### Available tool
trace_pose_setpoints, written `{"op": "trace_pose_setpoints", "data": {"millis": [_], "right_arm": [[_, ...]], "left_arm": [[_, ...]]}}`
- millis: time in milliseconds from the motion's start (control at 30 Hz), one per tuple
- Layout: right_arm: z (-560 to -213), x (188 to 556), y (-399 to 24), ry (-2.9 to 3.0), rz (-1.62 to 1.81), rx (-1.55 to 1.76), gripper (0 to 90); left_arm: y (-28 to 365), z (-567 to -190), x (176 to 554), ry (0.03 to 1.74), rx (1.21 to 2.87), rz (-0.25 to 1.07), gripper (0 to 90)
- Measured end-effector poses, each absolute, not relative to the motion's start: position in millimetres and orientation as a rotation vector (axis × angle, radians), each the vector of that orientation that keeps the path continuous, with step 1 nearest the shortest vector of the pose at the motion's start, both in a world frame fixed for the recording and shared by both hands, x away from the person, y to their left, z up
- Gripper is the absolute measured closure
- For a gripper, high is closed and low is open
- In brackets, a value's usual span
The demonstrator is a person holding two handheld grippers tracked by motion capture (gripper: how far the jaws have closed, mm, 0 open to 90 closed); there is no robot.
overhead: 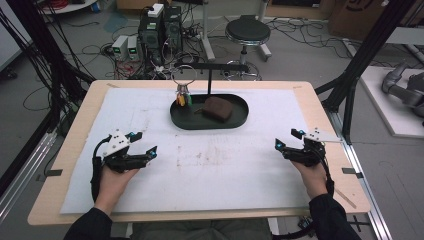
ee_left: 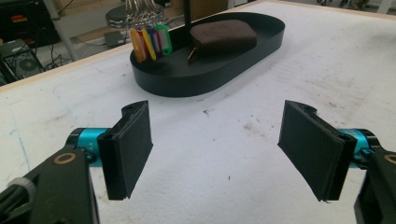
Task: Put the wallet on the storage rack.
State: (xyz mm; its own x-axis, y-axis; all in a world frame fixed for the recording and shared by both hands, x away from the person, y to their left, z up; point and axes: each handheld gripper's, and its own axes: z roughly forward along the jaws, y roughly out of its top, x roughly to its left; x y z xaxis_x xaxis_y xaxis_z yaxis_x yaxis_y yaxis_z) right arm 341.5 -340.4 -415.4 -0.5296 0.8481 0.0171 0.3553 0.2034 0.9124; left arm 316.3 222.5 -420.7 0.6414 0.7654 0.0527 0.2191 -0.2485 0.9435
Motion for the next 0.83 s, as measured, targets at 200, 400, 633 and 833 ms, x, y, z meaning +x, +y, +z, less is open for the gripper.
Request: {"op": "trace_pose_setpoints", "data": {"millis": [200, 400, 633, 833], "right_arm": [[-416.8, 343.5, -340.1, 1.991, 1.294, 1.126, 21.4], [-417.9, 345.3, -340.0, 1.99, 1.291, 1.131, 21.3], [-419.2, 347.0, -341.6, 1.986, 1.294, 1.152, 21.3], [-421.0, 347.3, -343.4, 1.988, 1.291, 1.151, 21.3]], "left_arm": [[226.8, -421.0, 315.3, 0.809, 1.785, 0.644, 25.2], [228.2, -420.7, 314.0, 0.81, 1.783, 0.65, 25.2], [229.9, -421.9, 316.2, 0.825, 1.78, 0.65, 25.2], [228.6, -421.5, 317.7, 0.826, 1.782, 0.651, 25.2]]}}
